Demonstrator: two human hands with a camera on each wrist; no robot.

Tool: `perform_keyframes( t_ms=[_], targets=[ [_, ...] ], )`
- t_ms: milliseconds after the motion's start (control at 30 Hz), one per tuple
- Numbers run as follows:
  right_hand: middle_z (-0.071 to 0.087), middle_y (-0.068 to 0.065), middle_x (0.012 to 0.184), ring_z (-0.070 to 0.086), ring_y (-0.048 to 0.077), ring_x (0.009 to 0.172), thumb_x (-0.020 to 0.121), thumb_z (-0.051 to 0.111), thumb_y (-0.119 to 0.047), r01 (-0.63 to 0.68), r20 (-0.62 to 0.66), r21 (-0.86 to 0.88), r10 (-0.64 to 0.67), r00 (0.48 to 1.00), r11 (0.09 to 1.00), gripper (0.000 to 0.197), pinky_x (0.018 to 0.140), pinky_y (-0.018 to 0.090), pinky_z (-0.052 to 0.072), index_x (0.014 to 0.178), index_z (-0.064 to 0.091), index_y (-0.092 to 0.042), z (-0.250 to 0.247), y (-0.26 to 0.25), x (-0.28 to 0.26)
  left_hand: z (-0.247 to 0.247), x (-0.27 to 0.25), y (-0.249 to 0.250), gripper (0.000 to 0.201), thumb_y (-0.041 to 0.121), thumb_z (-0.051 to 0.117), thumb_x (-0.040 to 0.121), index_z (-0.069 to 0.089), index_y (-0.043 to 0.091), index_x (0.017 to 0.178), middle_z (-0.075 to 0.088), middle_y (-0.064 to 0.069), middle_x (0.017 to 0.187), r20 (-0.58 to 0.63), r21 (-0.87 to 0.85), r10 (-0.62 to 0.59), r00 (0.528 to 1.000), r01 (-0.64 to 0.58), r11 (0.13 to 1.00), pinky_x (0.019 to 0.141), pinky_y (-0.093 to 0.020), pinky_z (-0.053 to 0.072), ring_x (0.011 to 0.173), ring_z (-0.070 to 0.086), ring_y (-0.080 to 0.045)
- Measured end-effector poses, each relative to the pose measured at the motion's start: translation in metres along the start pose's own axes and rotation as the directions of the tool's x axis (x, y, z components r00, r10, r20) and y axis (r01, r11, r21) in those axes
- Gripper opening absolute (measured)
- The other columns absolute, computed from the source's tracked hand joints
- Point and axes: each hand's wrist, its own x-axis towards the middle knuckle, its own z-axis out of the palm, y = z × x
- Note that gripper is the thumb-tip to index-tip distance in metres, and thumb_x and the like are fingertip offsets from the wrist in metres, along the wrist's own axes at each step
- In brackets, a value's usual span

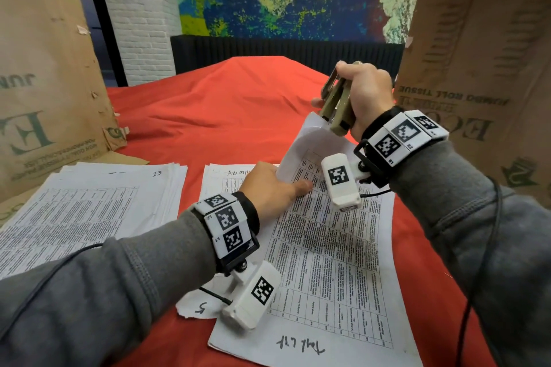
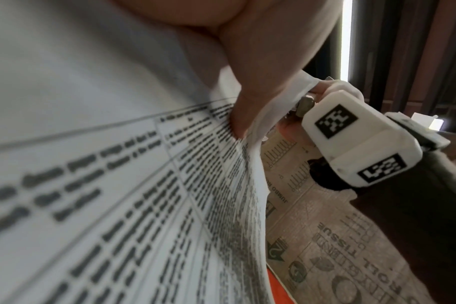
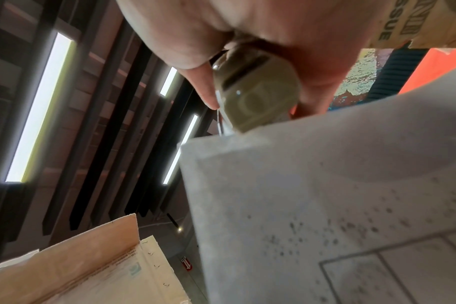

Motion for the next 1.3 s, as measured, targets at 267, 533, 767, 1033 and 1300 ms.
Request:
perform_keyframes(
  t_ms=[267, 533, 767, 1033, 1300],
  targets=[
    [0.065, 0.018, 0.066, 0.074, 0.047, 0.068, 0.096, 0.063, -0.017, 0.016, -0.060, -0.072, -0.020, 0.998, 0.997, 0.019, 0.068, 0.062, 0.060, 0.083, 0.055, -0.005, -0.019, 0.003, 0.007, -0.006, 0.004, -0.002, 0.024, 0.027, 0.084, 0.086, 0.080, 0.004, 0.094, 0.081, -0.013, 0.088, 0.057, -0.138, -0.031, 0.998, 0.039, 0.990, 0.089, -0.056, 0.061, 0.084, 0.079, -0.034],
    [0.065, 0.012, 0.057, 0.075, 0.046, 0.069, 0.096, 0.061, -0.017, 0.007, -0.056, -0.076, -0.011, 0.998, 0.997, 0.016, 0.068, 0.057, 0.061, 0.086, 0.056, -0.005, -0.022, -0.003, 0.007, -0.008, 0.006, 0.002, 0.026, 0.023, 0.085, 0.085, 0.079, 0.001, 0.097, 0.080, -0.018, 0.088, 0.092, -0.210, -0.105, 0.990, 0.122, 0.970, 0.087, -0.058, 0.062, 0.083, 0.078, -0.038],
    [0.062, 0.018, 0.063, 0.073, 0.051, 0.073, 0.095, 0.062, -0.014, -0.021, -0.031, -0.050, 0.020, 0.999, 0.999, 0.018, 0.064, 0.051, 0.057, 0.083, 0.053, -0.004, -0.025, 0.009, 0.004, -0.008, 0.006, 0.000, 0.024, 0.016, 0.083, 0.086, 0.079, 0.000, 0.103, 0.079, -0.021, 0.094, 0.108, -0.245, -0.102, 0.989, 0.126, 0.961, 0.089, -0.060, 0.061, 0.090, 0.077, -0.041],
    [0.061, 0.015, 0.055, 0.070, 0.041, 0.051, 0.086, 0.068, -0.017, 0.080, -0.056, -0.086, -0.085, 0.995, 0.993, 0.030, 0.055, 0.057, 0.062, 0.062, 0.054, -0.007, 0.010, 0.000, -0.010, 0.010, 0.001, 0.004, 0.046, 0.047, 0.085, 0.081, 0.071, 0.004, 0.082, 0.077, -0.016, 0.080, 0.009, 0.058, -0.036, 0.999, 0.035, 0.998, 0.061, -0.034, 0.047, 0.066, 0.067, -0.025],
    [0.067, 0.021, 0.072, 0.070, 0.039, 0.051, 0.087, 0.068, -0.025, 0.082, -0.123, -0.140, -0.099, 0.987, 0.987, 0.030, 0.048, 0.046, 0.061, 0.066, 0.060, -0.005, 0.013, -0.002, -0.011, 0.013, -0.003, 0.004, 0.037, 0.043, 0.080, 0.087, 0.069, 0.008, 0.078, 0.067, -0.005, 0.069, -0.018, 0.164, 0.016, 1.000, -0.013, 0.986, 0.057, -0.028, 0.041, 0.060, 0.059, -0.023]
  ],
)
